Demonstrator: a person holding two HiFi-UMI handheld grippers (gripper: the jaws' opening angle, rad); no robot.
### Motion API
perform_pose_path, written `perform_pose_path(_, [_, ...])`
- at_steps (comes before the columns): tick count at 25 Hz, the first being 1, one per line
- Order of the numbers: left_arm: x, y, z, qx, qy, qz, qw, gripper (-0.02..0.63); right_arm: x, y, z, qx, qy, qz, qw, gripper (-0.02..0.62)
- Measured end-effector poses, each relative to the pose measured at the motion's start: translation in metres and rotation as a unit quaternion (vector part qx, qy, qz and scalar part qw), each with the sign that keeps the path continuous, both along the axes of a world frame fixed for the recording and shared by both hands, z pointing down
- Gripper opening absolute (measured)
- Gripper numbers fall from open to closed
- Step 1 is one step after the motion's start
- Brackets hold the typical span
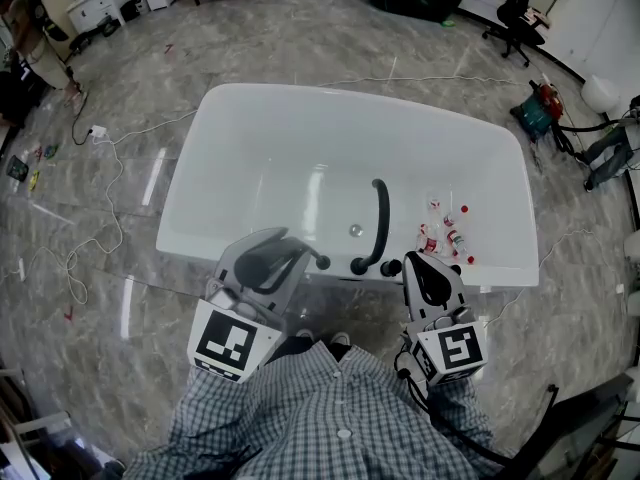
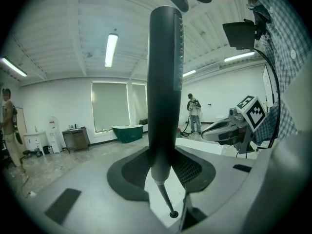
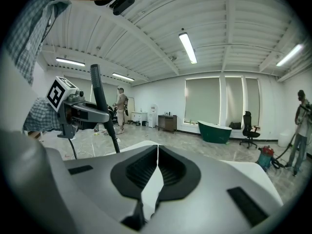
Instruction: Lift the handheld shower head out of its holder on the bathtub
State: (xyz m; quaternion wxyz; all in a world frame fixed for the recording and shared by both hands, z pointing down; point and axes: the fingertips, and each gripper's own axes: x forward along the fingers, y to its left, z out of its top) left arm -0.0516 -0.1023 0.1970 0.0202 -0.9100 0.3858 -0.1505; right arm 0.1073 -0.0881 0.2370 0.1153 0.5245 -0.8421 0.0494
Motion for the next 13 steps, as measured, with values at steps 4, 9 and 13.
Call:
perform_pose_path(4, [-0.0011, -0.0018, 0.0006, -0.002, 0.000, 0.000, 1.0000, 0.141, -0.0009, -0.0014, 0.0000, 0.002, 0.000, 0.000, 1.000, 0.018])
perform_pose_path(9, [0.0023, -0.0009, -0.0002, 0.002, -0.005, 0.001, 1.0000, 0.140, 0.0024, 0.0000, 0.0012, 0.000, 0.002, -0.001, 1.000, 0.018])
perform_pose_path(13, [-0.0013, -0.0021, 0.0011, -0.001, -0.005, -0.001, 1.0000, 0.141, -0.0001, -0.0014, 0.0028, -0.004, 0.001, 0.002, 1.000, 0.018])
